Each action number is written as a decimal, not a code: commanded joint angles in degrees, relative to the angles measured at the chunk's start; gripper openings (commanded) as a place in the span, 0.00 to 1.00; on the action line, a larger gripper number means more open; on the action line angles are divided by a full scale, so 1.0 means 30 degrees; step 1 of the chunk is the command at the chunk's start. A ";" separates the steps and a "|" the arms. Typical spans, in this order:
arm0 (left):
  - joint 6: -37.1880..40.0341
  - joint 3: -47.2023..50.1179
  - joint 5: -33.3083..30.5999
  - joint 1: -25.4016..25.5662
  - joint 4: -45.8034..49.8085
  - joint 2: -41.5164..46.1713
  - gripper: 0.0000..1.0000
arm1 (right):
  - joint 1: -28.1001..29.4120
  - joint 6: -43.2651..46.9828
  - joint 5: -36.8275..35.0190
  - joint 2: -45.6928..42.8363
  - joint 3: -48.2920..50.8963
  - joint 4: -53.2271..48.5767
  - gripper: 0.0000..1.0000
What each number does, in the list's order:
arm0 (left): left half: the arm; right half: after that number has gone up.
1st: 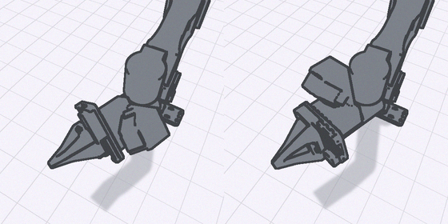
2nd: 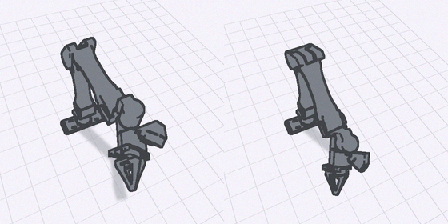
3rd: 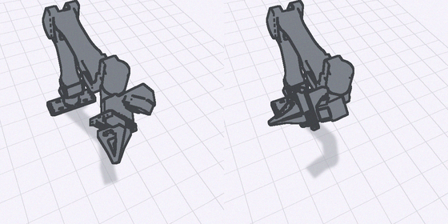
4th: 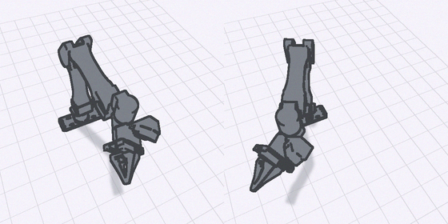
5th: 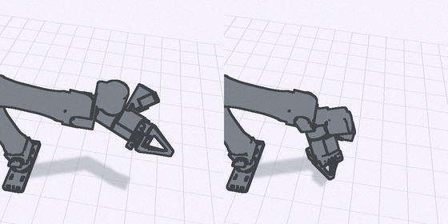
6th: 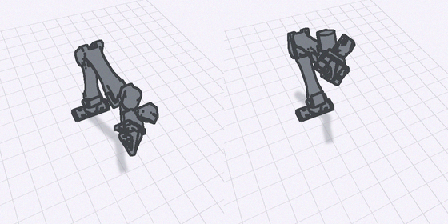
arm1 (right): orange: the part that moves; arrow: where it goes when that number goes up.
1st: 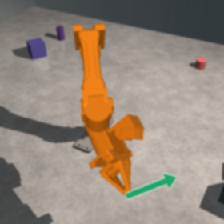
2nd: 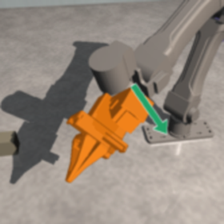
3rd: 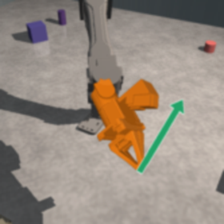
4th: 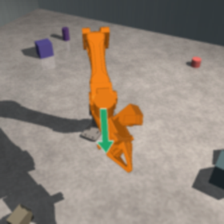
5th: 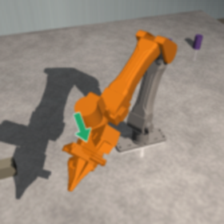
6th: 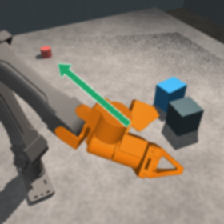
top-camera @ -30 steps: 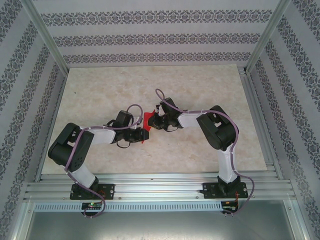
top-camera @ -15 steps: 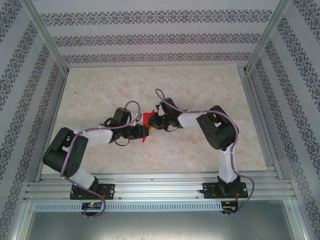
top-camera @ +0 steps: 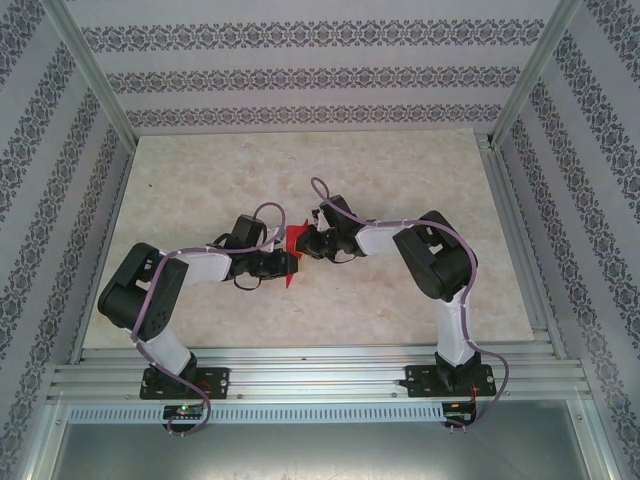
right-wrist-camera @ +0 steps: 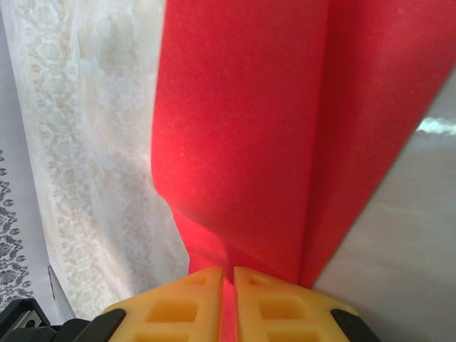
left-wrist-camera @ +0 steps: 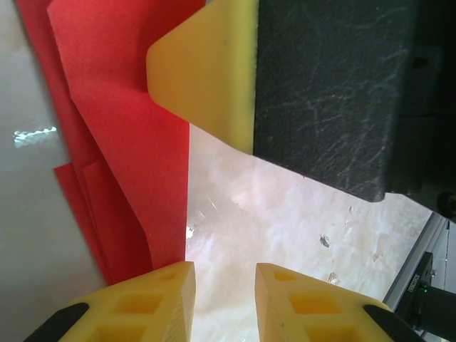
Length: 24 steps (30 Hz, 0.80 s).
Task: Fold a paper plane with a square sheet of paper (fold left side to right side)
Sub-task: Fold the wing for the fifth time at the center of the table.
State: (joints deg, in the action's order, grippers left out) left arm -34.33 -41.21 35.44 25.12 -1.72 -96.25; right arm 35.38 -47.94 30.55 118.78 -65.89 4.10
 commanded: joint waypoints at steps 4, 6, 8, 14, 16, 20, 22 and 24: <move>0.0965 0.0069 -0.0873 -0.0172 0.0659 -0.0290 0.29 | -0.0088 0.0338 -0.0221 0.0788 -0.0013 -0.1011 0.13; 0.1013 -0.0005 -0.0974 -0.0153 0.0750 -0.0349 0.29 | -0.0074 0.0322 -0.0221 0.0799 -0.0024 -0.1014 0.13; 0.1013 -0.0116 -0.0866 -0.0167 0.0727 -0.0449 0.29 | -0.0073 0.0352 -0.0221 0.0783 -0.0032 -0.1014 0.13; 0.0900 0.0108 -0.0575 -0.0160 0.0347 -0.0860 0.29 | -0.0105 0.0337 -0.0193 0.0755 -0.0068 -0.1031 0.13; 0.0870 0.0324 -0.0628 -0.0137 0.0277 -0.0974 0.29 | -0.0105 0.0337 -0.0163 0.0771 -0.0099 -0.1017 0.13; 0.0968 0.1017 -0.1172 0.0082 0.0504 -0.1182 0.26 | -0.0400 0.0308 0.0090 0.0188 -0.0286 -0.0673 0.13; 0.1041 0.1378 -0.1704 0.0279 0.0717 -0.1260 0.25 | -0.0690 0.0398 0.0218 -0.0423 -0.0390 -0.0627 0.13; 0.1014 0.1747 -0.2175 0.0415 0.0777 -0.1380 0.24 | -0.1037 0.0647 0.0133 -0.1360 -0.0421 -0.0791 0.14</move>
State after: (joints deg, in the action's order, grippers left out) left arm -32.97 -39.66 33.45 25.26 -3.73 -97.69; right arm 34.17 -47.88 31.64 118.41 -65.98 3.31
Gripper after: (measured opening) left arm 0.243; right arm 0.137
